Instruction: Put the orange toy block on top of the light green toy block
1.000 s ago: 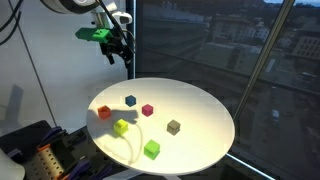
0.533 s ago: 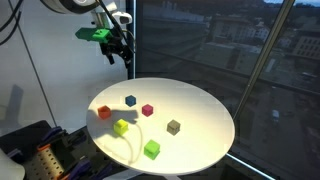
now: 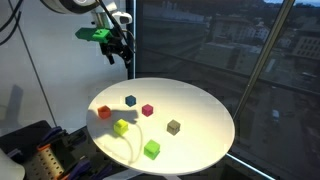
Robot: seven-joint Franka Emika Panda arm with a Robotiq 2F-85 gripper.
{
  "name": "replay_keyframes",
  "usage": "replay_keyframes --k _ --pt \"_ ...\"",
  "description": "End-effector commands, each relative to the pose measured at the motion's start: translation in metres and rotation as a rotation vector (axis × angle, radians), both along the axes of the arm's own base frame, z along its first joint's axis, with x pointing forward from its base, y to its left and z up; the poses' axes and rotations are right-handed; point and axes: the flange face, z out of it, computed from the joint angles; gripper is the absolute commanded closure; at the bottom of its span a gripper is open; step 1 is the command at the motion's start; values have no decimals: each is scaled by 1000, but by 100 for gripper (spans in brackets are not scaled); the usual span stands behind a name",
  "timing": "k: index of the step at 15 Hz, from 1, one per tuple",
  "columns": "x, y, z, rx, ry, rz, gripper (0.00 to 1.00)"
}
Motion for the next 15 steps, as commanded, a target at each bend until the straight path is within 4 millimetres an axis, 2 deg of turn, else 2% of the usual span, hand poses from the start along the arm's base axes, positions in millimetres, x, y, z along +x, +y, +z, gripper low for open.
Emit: replay_keyframes --k 1,7,15 --pt "0 0 0 0 1 0 0" --pt "2 0 -3 37 25 12 0" --pt "5 13 -16 103 89 38 0"
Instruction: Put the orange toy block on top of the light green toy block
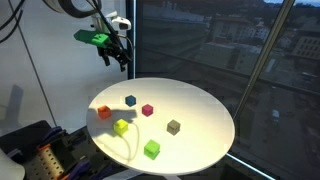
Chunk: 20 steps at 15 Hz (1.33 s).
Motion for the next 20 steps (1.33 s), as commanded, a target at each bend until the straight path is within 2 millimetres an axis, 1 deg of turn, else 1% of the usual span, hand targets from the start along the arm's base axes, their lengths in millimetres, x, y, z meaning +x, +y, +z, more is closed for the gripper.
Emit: replay_keyframes --k 1,6,11,15,20 --pt "5 5 -4 19 47 29 0" --pt "8 9 -12 1 117 32 0" --pt "15 16 -8 -33 89 25 0" --pt "19 29 -10 -52 79 45 0" --pt "24 46 -17 -53 86 78 0"
